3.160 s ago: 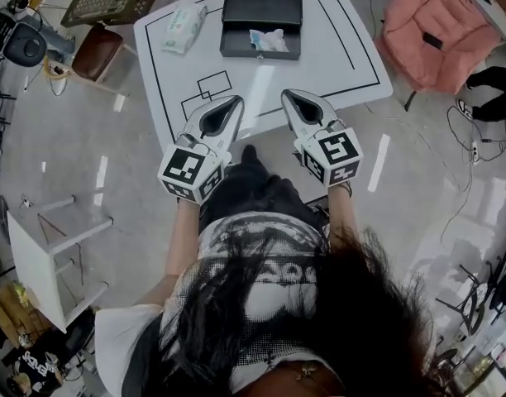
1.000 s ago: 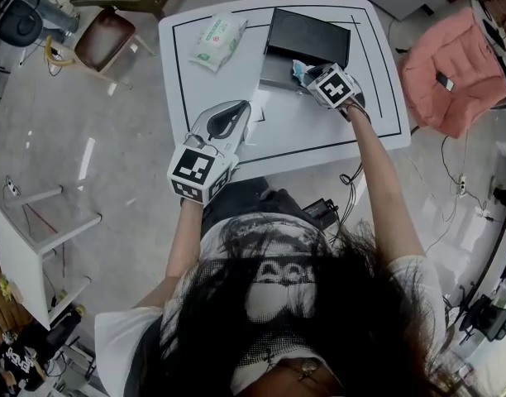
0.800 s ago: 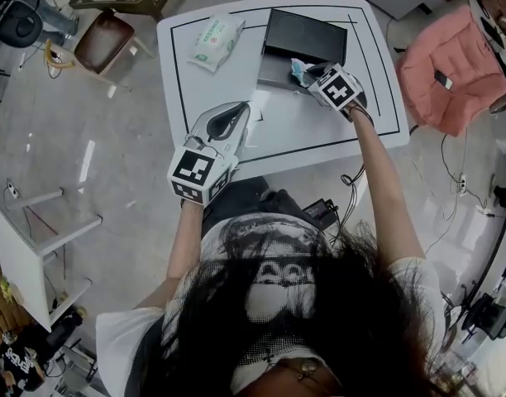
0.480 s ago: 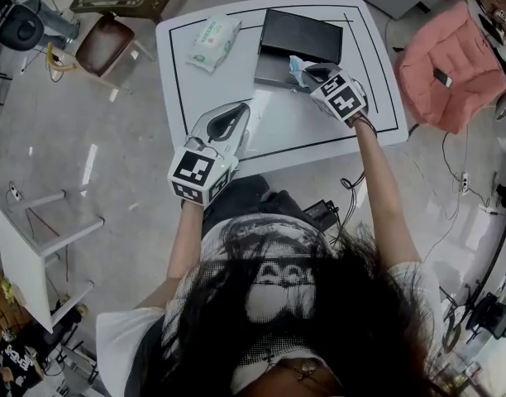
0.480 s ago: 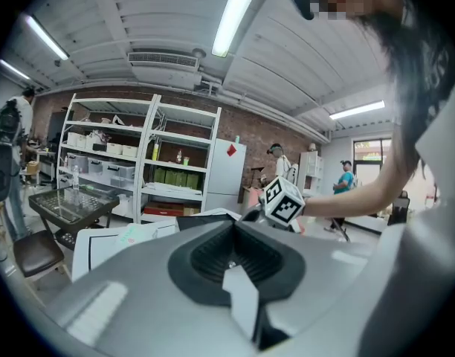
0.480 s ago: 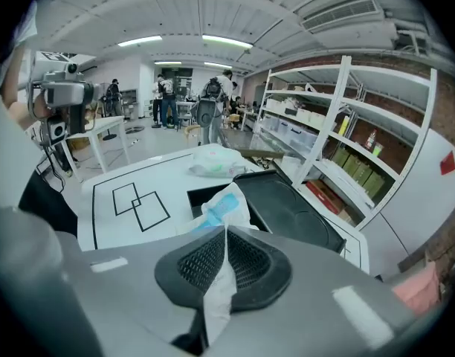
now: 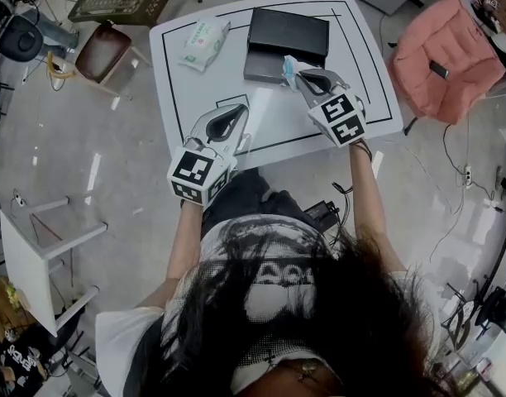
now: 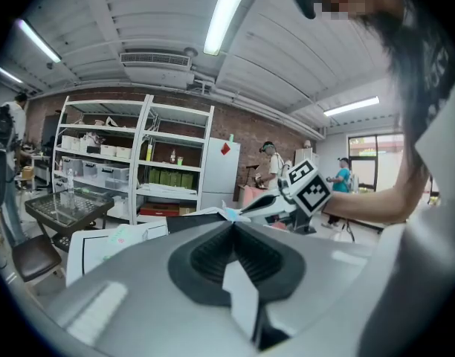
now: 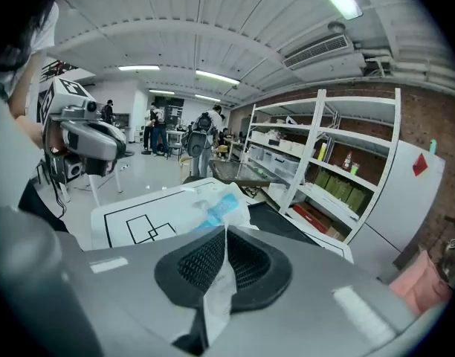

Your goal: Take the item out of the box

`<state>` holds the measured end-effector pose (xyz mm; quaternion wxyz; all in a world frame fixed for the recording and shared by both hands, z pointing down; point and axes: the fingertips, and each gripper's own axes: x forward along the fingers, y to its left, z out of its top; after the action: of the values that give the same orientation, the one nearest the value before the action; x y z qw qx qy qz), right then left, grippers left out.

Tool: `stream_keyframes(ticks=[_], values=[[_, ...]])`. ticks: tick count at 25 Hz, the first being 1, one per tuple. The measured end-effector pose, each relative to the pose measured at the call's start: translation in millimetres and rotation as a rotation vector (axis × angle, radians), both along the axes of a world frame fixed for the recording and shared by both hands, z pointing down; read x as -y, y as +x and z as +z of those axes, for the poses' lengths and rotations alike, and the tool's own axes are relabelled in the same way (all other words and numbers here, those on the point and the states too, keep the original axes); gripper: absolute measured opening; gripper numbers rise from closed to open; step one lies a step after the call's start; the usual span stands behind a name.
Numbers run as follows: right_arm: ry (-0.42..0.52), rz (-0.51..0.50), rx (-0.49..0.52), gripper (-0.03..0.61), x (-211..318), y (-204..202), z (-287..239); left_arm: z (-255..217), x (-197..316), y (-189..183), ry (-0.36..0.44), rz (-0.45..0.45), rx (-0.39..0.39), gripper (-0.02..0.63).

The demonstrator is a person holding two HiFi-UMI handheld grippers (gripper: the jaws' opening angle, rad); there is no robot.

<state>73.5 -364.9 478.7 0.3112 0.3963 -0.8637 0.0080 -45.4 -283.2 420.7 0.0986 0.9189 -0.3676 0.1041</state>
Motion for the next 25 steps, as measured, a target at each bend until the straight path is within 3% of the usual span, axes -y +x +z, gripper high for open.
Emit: stream_keyframes(ticks=[11, 25], values=[[0.066, 0.027, 0.101, 0.012, -78, 12, -33, -1, -42, 29, 0.013, 0.013, 0.023, 0.0], [0.033, 0.016, 0.178, 0.011, -176, 34, -22, 6, -123, 59, 0.003, -0.025, 0.044, 0.0]])
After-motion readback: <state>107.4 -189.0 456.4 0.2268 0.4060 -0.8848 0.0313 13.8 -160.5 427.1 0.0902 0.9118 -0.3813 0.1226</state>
